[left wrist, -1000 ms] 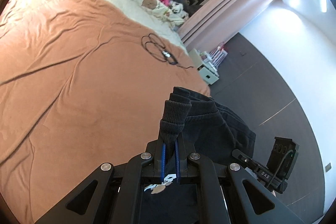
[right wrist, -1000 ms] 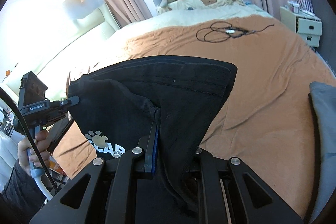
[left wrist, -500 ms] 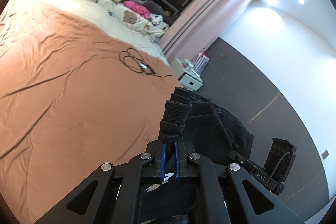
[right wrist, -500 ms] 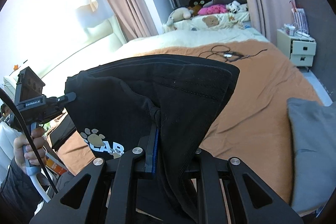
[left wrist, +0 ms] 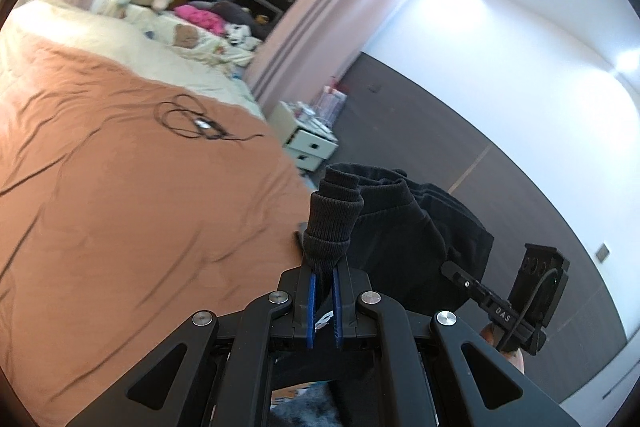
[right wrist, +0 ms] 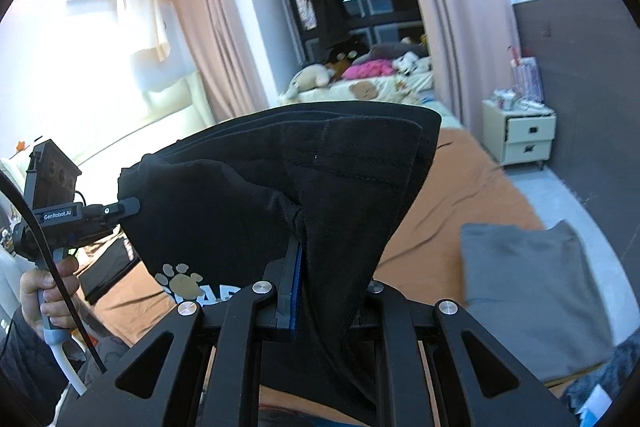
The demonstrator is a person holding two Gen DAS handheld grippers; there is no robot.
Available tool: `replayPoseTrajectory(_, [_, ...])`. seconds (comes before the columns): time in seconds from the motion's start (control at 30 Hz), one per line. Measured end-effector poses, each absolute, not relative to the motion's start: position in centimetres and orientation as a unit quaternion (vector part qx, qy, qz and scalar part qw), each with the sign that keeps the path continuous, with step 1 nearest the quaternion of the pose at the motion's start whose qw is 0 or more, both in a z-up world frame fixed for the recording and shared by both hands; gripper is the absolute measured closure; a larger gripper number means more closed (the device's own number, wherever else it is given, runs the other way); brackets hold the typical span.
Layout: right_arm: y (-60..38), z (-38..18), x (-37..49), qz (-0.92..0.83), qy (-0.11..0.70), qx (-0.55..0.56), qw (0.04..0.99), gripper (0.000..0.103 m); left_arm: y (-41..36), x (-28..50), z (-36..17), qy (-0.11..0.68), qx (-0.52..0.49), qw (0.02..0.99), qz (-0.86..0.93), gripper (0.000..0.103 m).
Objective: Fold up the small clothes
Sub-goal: 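Lift the folded shirt with both grippers and carry it toward the clothes stack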
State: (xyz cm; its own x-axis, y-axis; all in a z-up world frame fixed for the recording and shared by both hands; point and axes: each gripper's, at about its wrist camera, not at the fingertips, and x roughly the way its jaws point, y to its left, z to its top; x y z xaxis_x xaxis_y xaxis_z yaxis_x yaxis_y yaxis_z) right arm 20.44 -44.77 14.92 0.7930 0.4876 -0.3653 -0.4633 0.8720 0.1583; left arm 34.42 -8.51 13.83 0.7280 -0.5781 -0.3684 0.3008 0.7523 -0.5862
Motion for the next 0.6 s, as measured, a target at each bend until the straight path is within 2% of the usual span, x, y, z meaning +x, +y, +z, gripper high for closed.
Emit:
replayPoseTrajectory(0.27, [-48.7, 16.6, 17.3, 0.206, 0.169, 0.028, 0.963, 0.093, -15.5, 35.2, 16.5, 0.271, -0.228, 0.885, -0.303, 0.097])
replayPoseTrajectory(0.6, [-50.0, 16.6, 14.9, 0.140, 0.147, 0.026, 0.979, 0.093, -24.0, 38.1, 17.3, 0.287, -0.201, 0.866, -0.357, 0.097])
